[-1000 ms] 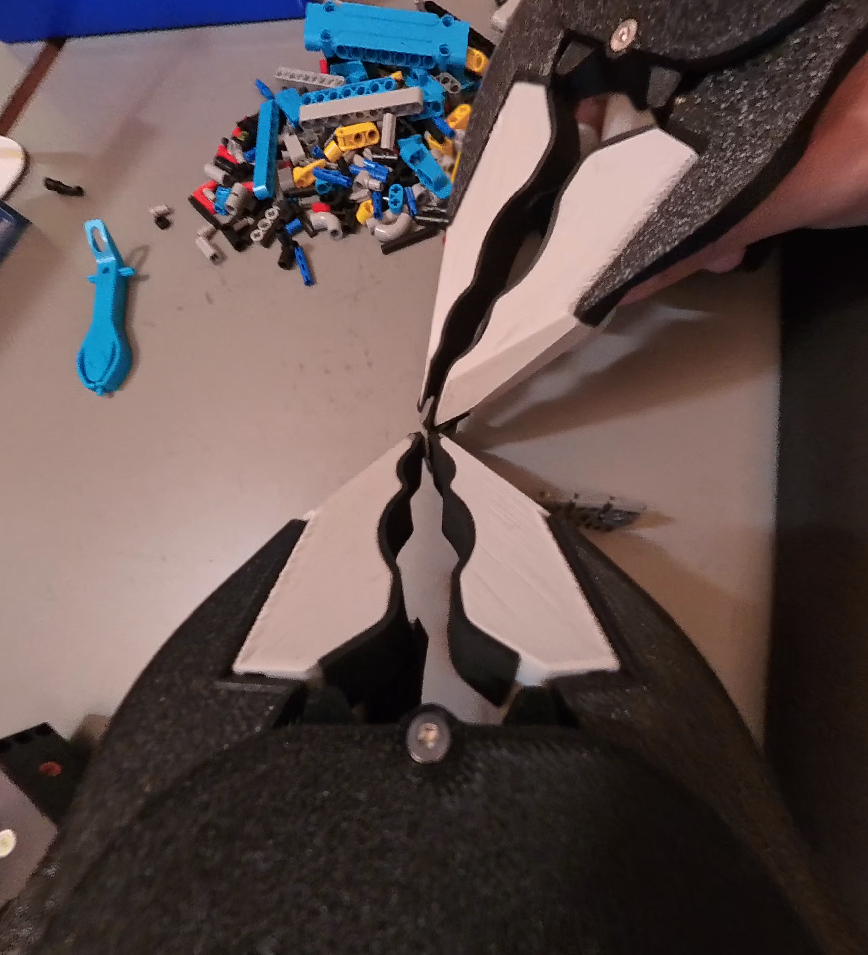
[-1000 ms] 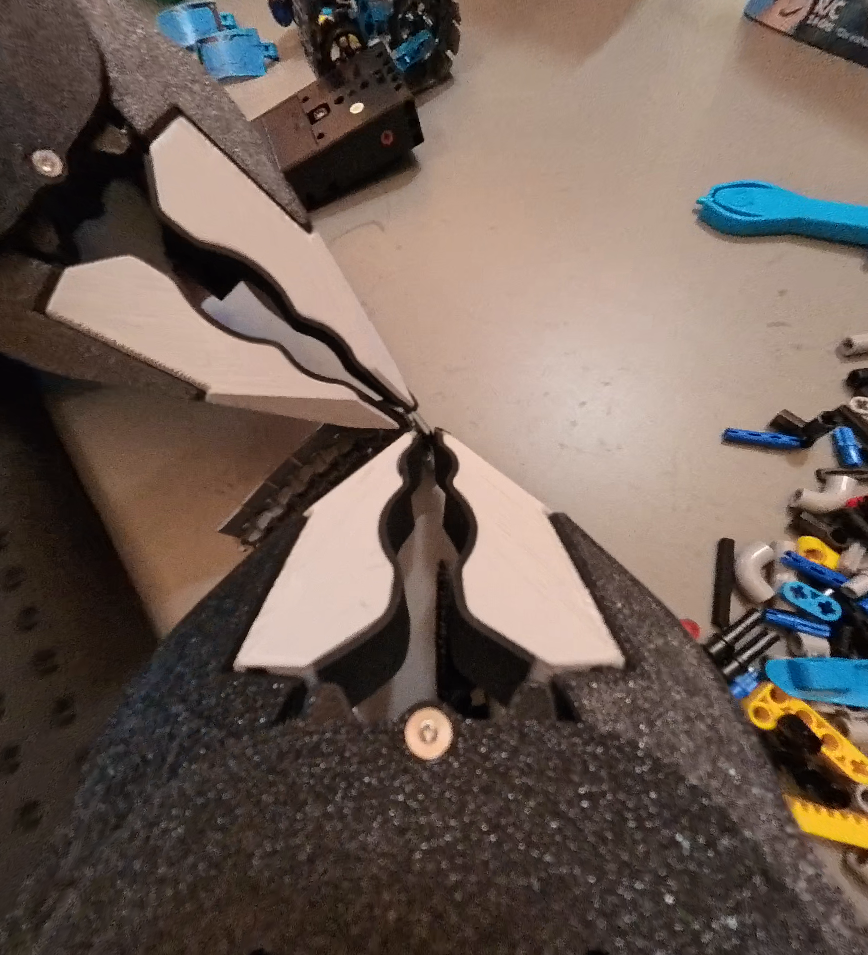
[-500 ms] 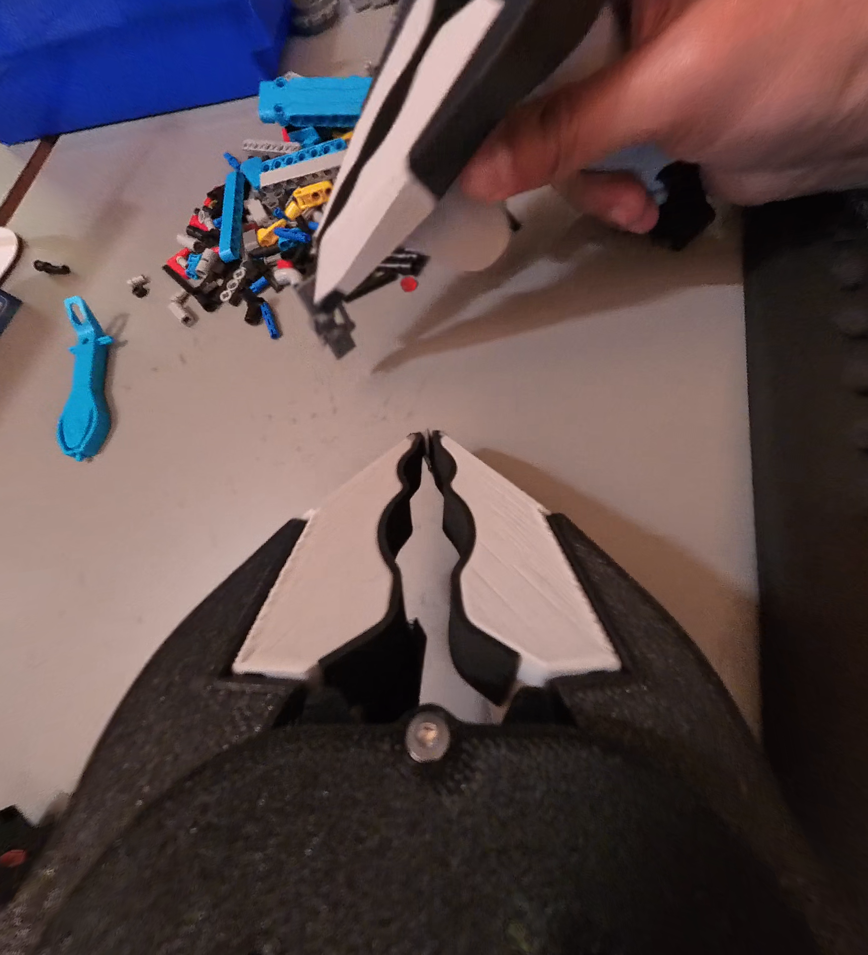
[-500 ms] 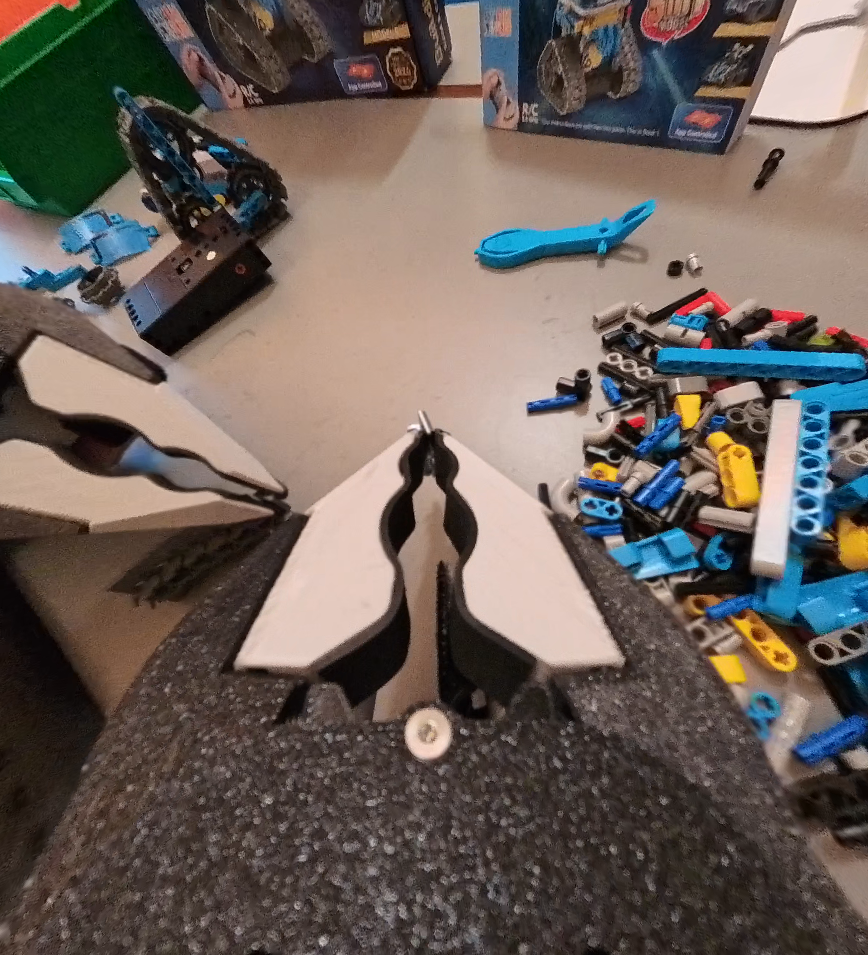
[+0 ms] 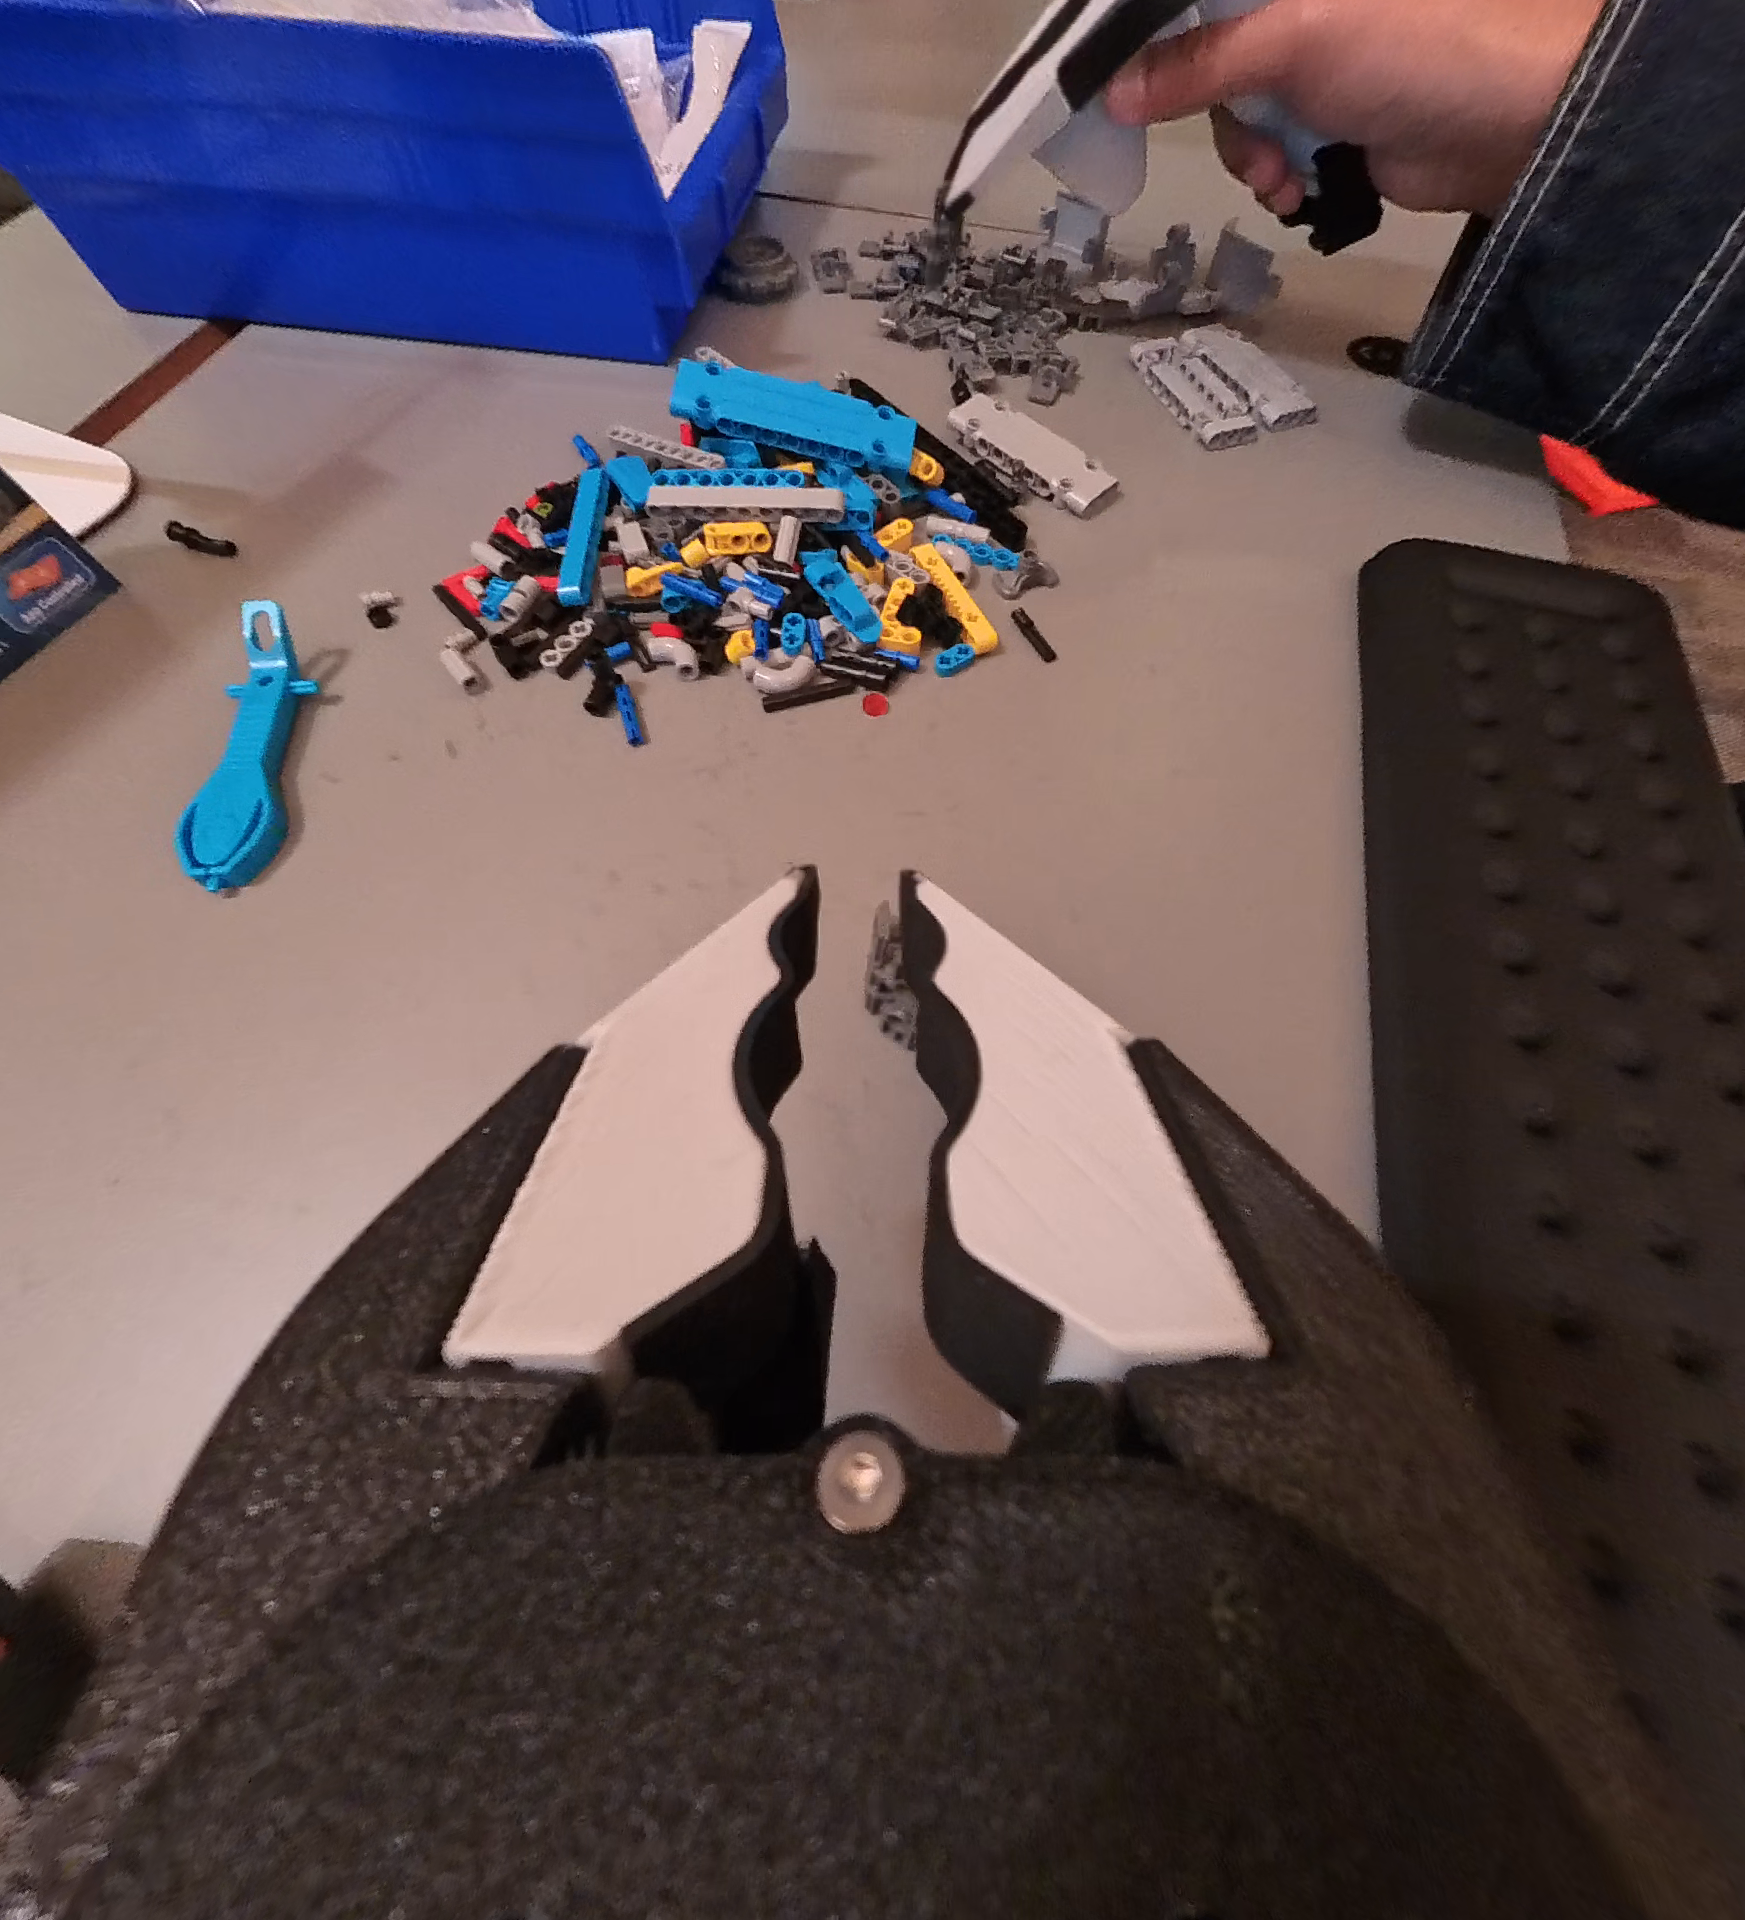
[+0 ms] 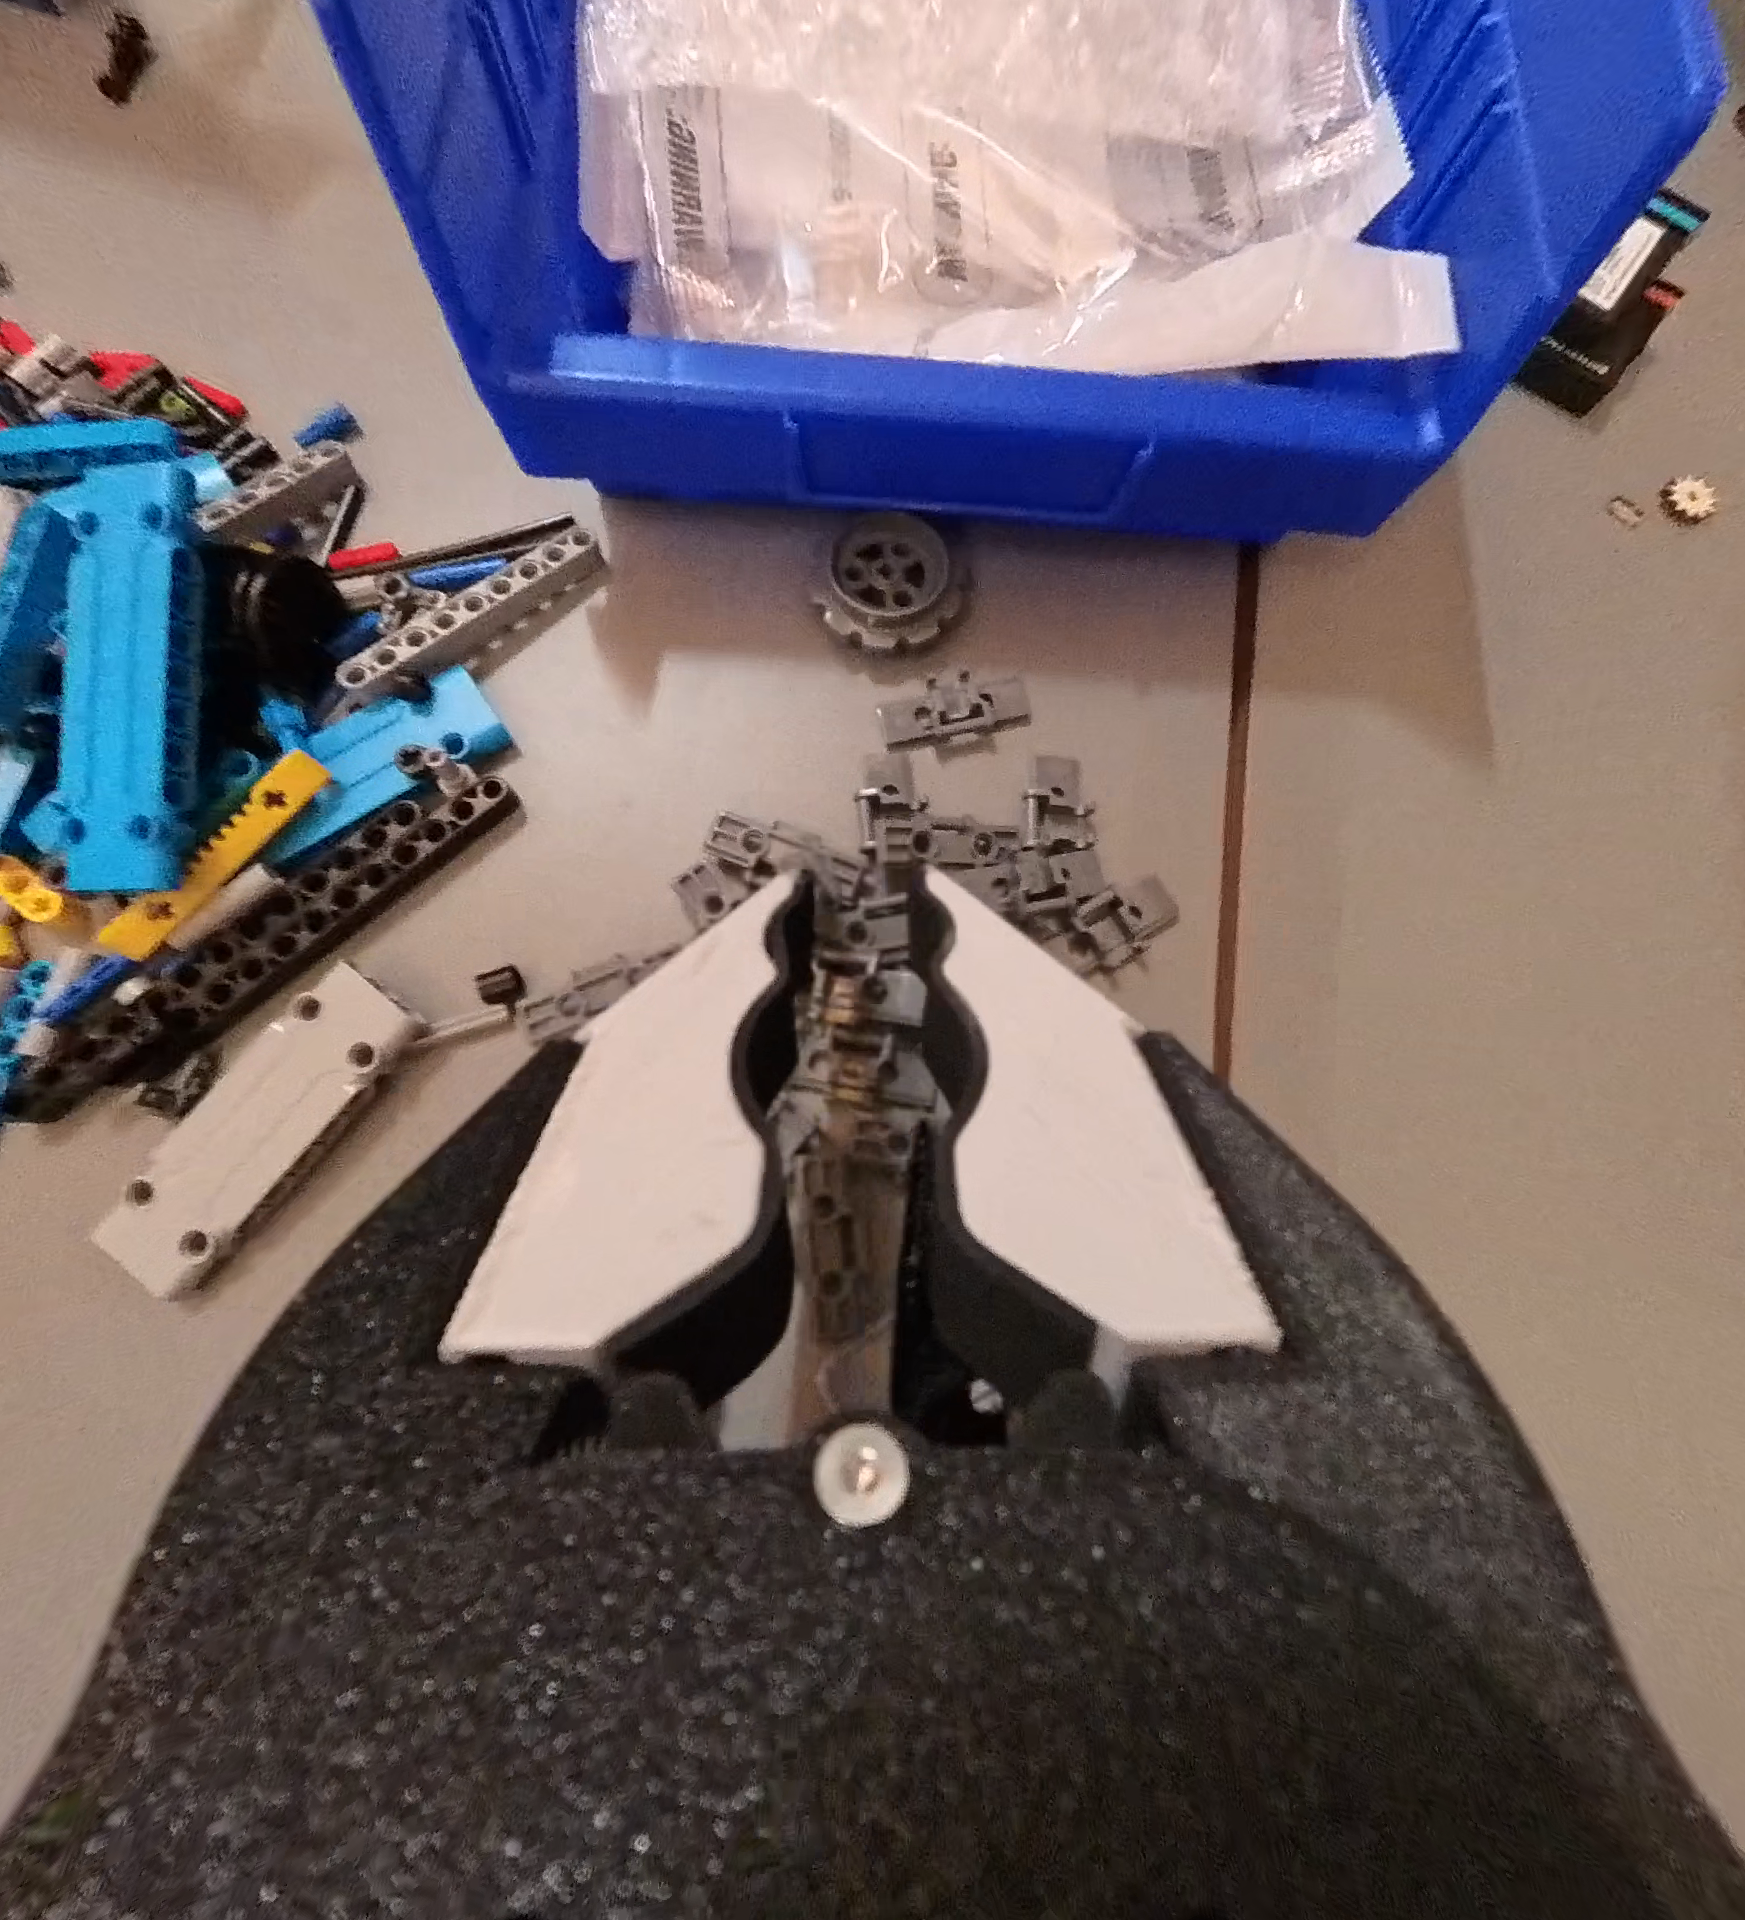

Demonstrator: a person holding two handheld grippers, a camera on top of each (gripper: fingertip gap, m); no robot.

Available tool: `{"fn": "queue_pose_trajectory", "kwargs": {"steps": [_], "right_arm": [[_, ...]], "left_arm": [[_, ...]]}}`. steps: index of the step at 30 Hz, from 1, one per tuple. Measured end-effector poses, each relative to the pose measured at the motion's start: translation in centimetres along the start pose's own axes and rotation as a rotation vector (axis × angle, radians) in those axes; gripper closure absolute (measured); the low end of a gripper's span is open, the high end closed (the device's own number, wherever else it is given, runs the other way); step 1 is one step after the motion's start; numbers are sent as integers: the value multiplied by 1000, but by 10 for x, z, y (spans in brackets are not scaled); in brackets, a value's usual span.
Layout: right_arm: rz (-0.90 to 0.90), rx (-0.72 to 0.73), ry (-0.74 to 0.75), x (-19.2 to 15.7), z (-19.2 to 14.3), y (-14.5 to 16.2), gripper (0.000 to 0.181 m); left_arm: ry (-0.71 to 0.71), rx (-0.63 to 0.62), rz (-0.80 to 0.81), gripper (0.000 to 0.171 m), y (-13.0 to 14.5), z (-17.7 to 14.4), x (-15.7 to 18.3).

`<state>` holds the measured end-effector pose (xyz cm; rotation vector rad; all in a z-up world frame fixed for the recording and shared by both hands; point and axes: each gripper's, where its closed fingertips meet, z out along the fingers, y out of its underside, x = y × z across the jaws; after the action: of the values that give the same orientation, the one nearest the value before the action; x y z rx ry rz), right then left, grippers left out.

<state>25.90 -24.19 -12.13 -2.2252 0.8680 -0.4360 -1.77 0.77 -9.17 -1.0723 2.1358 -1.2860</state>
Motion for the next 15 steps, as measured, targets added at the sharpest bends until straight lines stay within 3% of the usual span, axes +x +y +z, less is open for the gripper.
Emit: {"fn": "queue_pose_trajectory", "kwargs": {"steps": [3, 5, 7, 8, 10, 11, 15], "right_arm": [[-10, 43, 46, 4, -10, -10, 166], [-6, 97, 3, -16, -21, -25, 163], [-56, 183, -183, -78, -30, -45, 162], [-120, 207, -336, -125, -35, -49, 162], [-286, 189, -644, -223, -42, -37, 161], [-352, 161, -728, -258, -39, -26, 161], [-467, 65, -972, -338, -28, -1, 161]], "left_arm": [[46, -14, -56, 156, 2, 0, 6], [48, -36, -78, 153, 7, 1, 8], [34, -48, -101, 147, 10, 0, 9], [31, -49, -118, 146, 10, -1, 9], [48, -49, -151, 147, 12, -2, 15], [50, -52, -163, 153, 13, -1, 16], [22, -90, -169, 156, 26, 9, 18]]}}
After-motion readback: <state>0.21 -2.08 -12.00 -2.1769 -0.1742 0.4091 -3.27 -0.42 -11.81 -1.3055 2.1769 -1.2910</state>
